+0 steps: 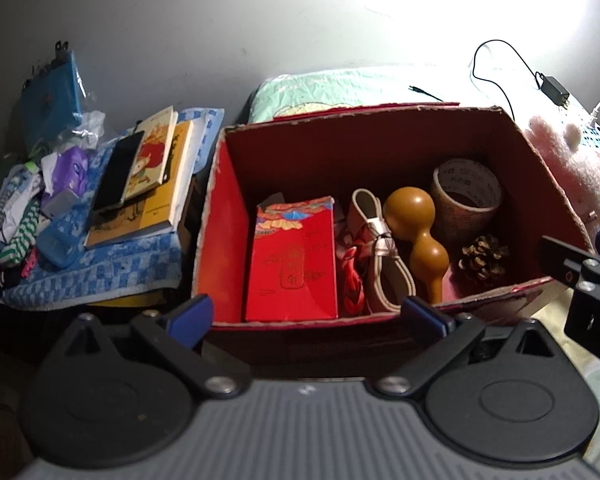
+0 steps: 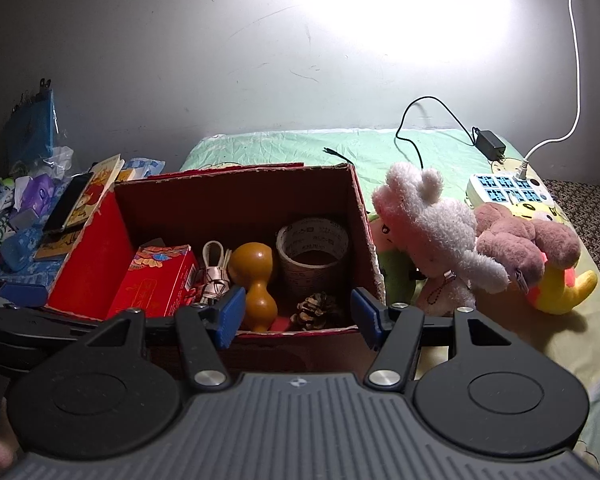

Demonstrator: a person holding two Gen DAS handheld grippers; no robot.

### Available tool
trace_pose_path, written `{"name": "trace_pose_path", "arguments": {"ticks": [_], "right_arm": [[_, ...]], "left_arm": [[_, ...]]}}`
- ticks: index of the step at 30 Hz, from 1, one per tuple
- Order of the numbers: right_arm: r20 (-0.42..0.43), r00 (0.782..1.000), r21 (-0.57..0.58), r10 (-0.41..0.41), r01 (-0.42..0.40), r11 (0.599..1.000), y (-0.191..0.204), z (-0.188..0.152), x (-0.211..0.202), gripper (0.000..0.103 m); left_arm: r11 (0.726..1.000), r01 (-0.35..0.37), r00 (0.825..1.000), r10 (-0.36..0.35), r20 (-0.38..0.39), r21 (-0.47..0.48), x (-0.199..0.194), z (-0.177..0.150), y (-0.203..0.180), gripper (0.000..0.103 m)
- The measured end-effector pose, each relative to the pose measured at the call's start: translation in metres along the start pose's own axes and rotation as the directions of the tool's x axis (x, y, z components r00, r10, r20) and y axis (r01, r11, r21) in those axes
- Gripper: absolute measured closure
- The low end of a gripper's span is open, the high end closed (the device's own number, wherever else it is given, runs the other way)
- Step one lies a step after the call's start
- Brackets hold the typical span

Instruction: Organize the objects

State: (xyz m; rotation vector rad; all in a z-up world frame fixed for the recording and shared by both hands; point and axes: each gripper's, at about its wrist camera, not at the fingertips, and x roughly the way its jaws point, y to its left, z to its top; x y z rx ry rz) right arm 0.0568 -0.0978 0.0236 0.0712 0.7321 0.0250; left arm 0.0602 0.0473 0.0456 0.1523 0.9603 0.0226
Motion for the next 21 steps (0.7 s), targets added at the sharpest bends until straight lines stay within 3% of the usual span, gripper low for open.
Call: {"name": "trace_pose_path", "arguments": {"ticks": [9, 17, 21], "right_arm": [[0.022, 1.0, -0.049, 0.0, 0.001, 0.999, 0.0, 0.01, -0.011, 0.042], [0.167, 0.986, -0.285, -0.023, 0.07, 0.956, 0.005, 0.057, -0.026, 0.042], [0.186, 0.982, -0.266, -0.028, 0.078, 0.961, -0.005, 0.068, -0.021, 0.041]], "left_arm": [[1.0, 0.016, 0.998, -0.016, -0.061, -0.003, -0.002, -0.003, -0.003, 0.003], [1.0, -0.023, 0.999, 0.022, 0.05, 0.01, -0.026, 0.037, 0.0, 0.003], [1.0, -0.028, 0.996, 0.029, 0.082, -0.011, -0.028, 0.053, 0.001, 0.002]]}}
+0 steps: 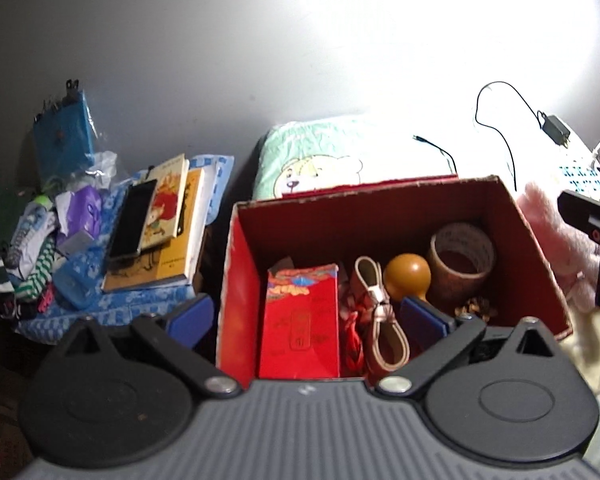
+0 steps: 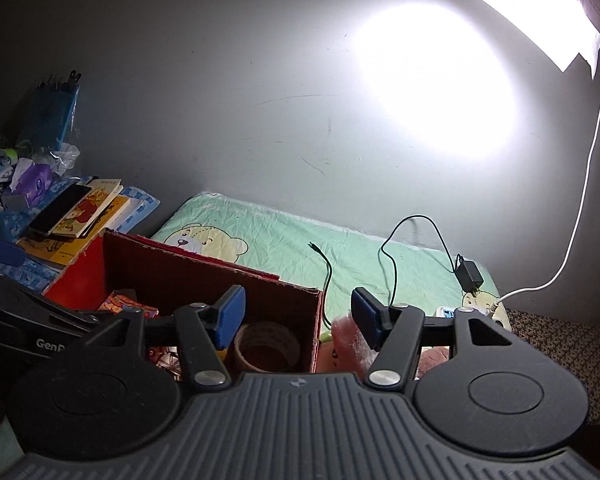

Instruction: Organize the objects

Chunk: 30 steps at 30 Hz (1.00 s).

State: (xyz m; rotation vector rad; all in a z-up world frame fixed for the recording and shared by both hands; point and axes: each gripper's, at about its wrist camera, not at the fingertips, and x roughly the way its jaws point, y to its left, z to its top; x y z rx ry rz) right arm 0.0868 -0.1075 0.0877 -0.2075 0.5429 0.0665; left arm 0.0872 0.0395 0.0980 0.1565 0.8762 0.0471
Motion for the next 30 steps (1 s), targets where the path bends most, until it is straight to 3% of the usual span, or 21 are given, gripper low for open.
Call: {"name": "trace_pose_path", "arguments": {"ticks": [10, 23, 30], "right_arm": [[-0.069, 0.996, 0.174, 0.063, -0.05, 0.983, 0.005, -0.024, 0.027, 0.041], [-0.13, 0.987, 0.198, 0.094, -0.067, 0.978, 0.02, -0.037, 0.051, 0.041], [-0.129, 0.987, 0.225, 0.097, -0.066, 0.972, 0.02, -0.038, 0.051, 0.041]], "left_arm": [[1.0, 0.002, 0.999, -0.003, -0.046, -0.011, 0.027, -0.004, -0.006, 0.002], [1.0, -0.004, 0.999, 0.003, -0.052, -0.014, 0.047, -0.015, -0.002, 0.003], [0.999, 0.028, 0.998, -0.03, -0.05, -0.031, 0.053, -0.015, 0.003, 0.008]]}}
